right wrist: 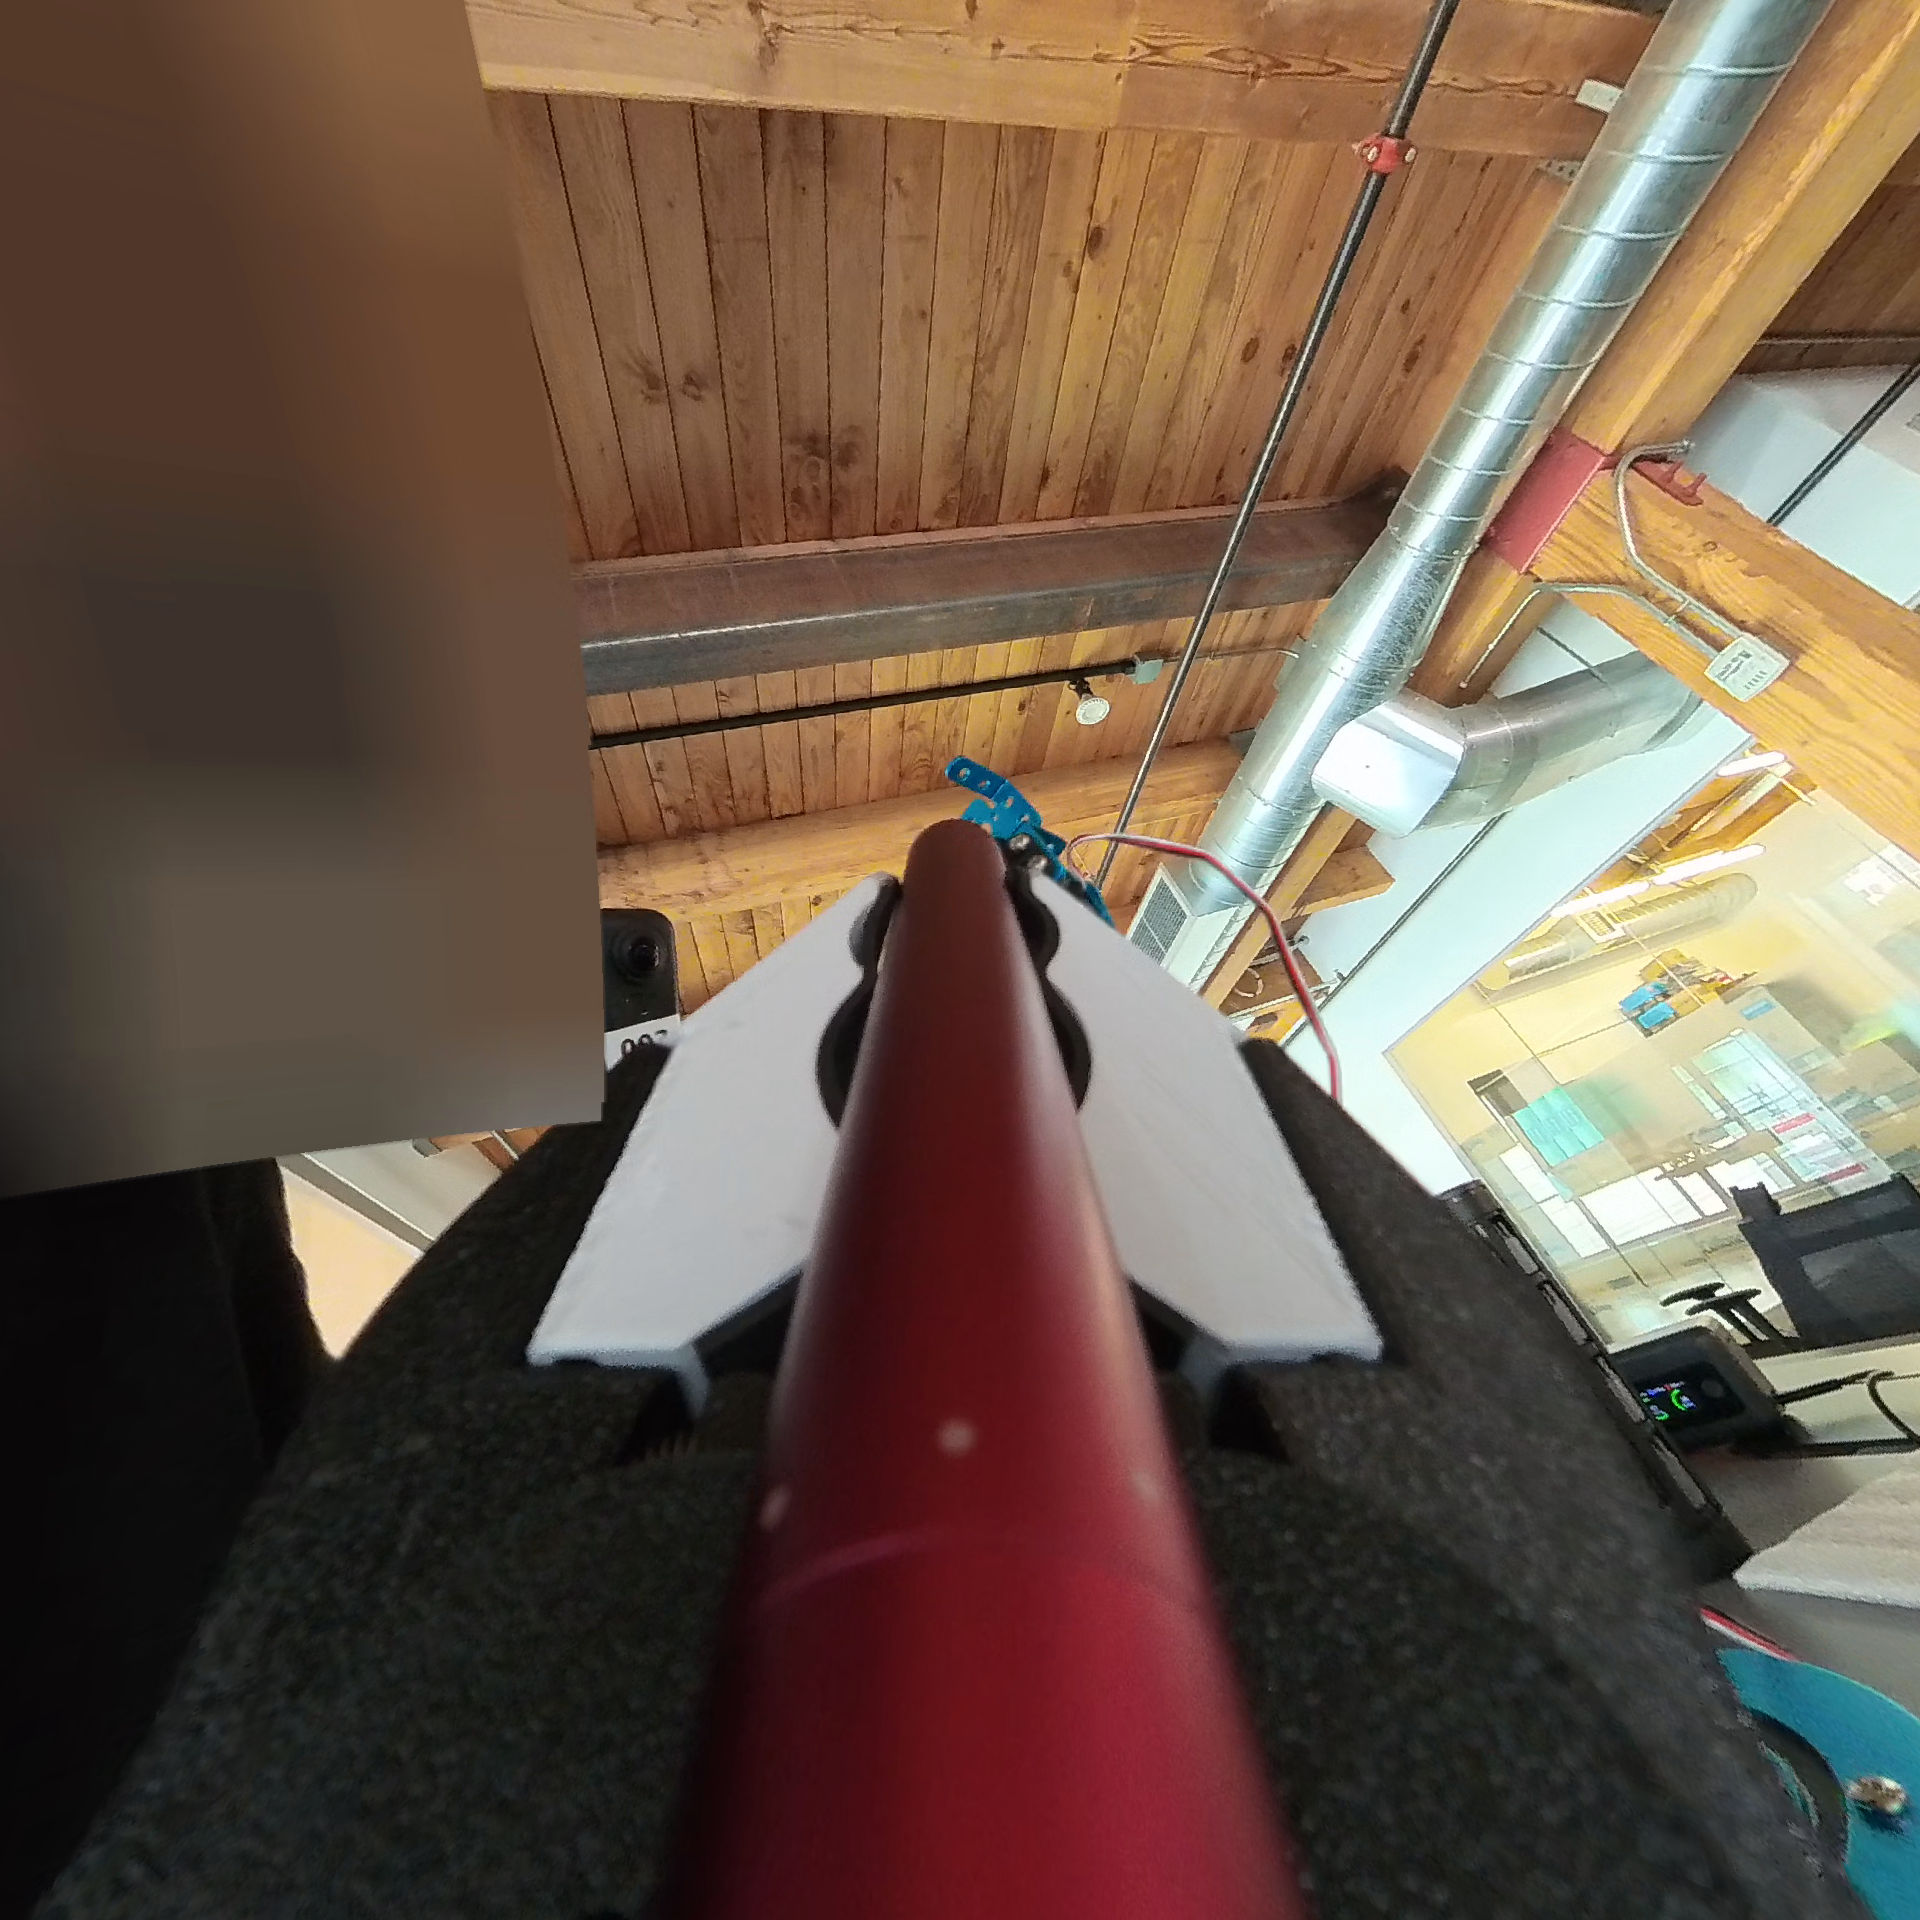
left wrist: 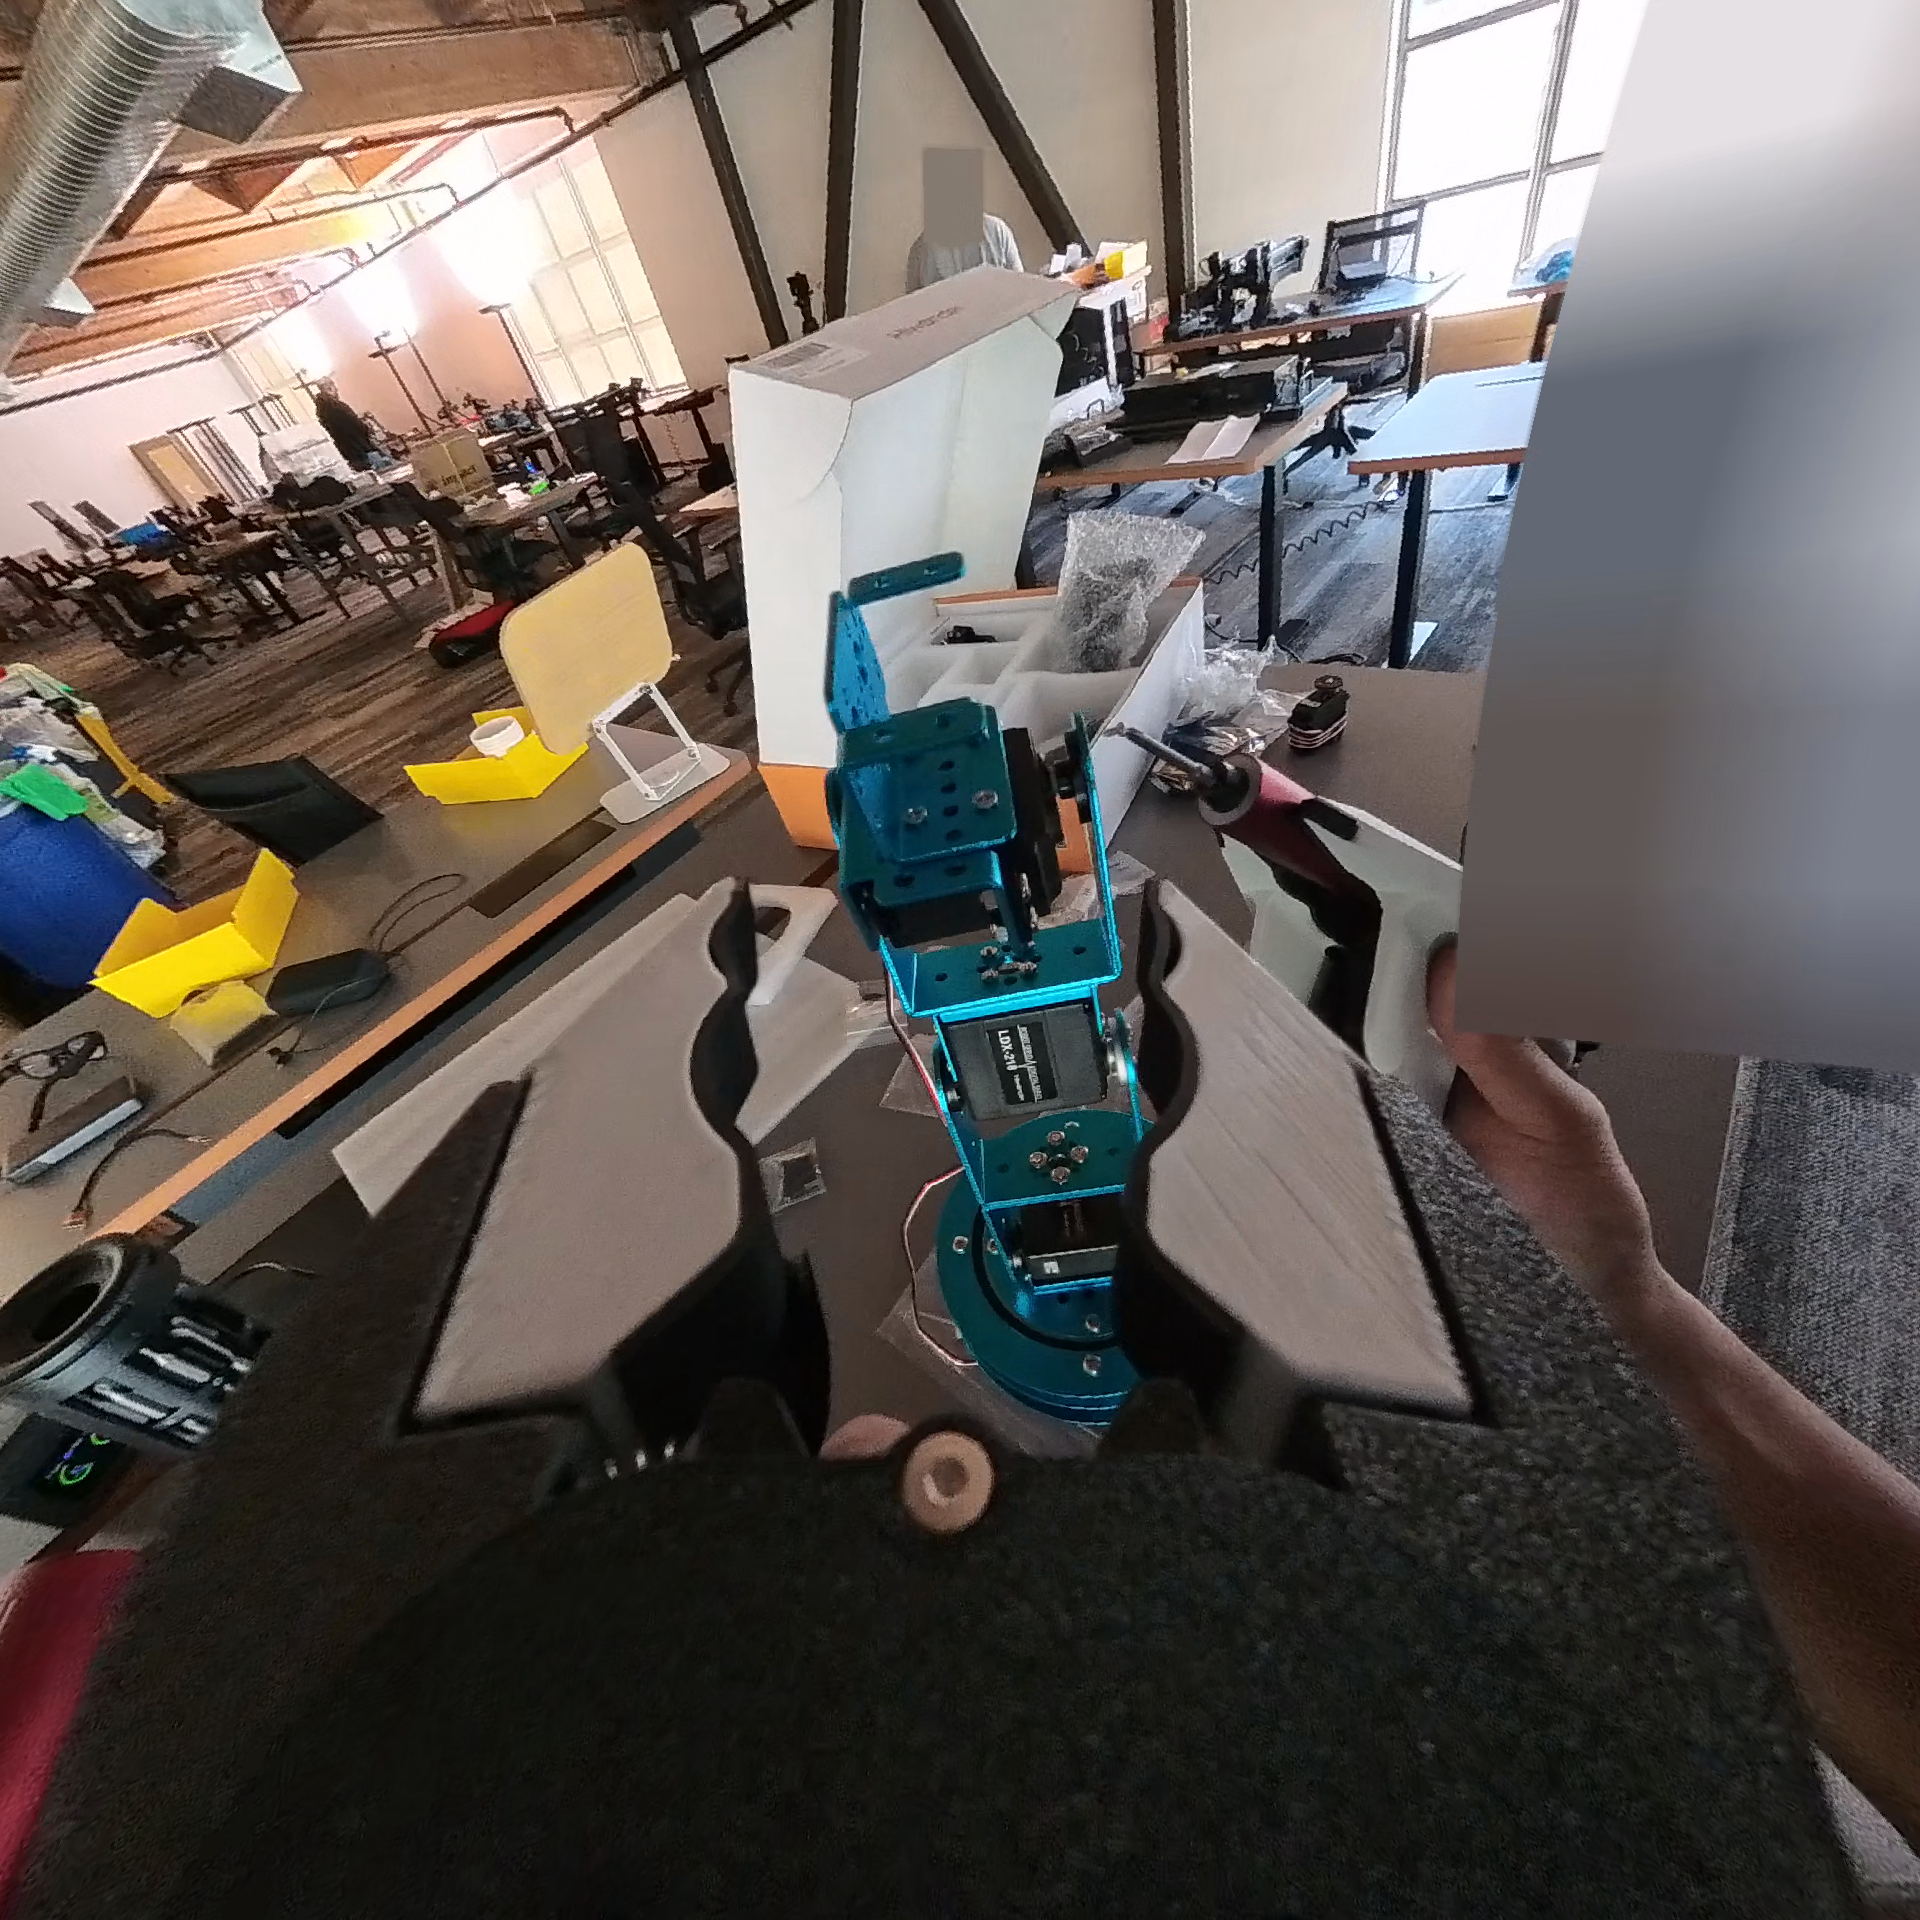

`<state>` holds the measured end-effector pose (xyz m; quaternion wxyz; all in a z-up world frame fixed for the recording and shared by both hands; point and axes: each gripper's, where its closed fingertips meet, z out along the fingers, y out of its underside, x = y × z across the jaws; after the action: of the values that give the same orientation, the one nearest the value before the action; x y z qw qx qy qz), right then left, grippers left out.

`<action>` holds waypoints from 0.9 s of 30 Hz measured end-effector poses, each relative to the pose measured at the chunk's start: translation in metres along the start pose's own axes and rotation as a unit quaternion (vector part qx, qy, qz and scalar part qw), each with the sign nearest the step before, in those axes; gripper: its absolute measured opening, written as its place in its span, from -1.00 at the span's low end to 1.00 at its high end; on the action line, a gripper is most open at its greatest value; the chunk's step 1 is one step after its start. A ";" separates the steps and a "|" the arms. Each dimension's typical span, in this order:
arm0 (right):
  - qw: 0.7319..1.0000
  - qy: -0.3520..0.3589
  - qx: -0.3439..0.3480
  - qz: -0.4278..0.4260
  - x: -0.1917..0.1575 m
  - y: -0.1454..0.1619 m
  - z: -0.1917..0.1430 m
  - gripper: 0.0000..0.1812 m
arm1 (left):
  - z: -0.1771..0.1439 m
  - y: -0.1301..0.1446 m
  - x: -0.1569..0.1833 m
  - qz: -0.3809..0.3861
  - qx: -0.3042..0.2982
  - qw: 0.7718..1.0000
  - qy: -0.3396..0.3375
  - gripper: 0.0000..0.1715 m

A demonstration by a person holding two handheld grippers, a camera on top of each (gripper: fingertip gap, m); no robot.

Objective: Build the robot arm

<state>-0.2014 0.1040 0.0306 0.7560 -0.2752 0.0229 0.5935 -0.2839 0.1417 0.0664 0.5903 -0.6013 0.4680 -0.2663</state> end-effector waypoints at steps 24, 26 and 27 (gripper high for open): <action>0.998 0.018 0.011 -0.060 -0.004 0.001 0.000 -0.76 | 0.042 0.025 0.006 -0.046 -0.023 0.999 -0.017 -0.06; 0.998 0.022 0.006 -0.063 -0.002 0.003 0.001 -0.76 | 0.044 0.029 0.009 -0.050 -0.029 0.998 -0.012 -0.07; 0.998 0.022 0.004 -0.063 -0.002 0.003 0.001 -0.76 | 0.045 0.030 0.010 -0.051 -0.029 0.998 -0.011 -0.07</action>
<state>-0.2054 0.1030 0.0312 0.7923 -0.2858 0.0246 0.5385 -0.2475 0.1579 0.0283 0.5630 -0.6441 0.4384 -0.2755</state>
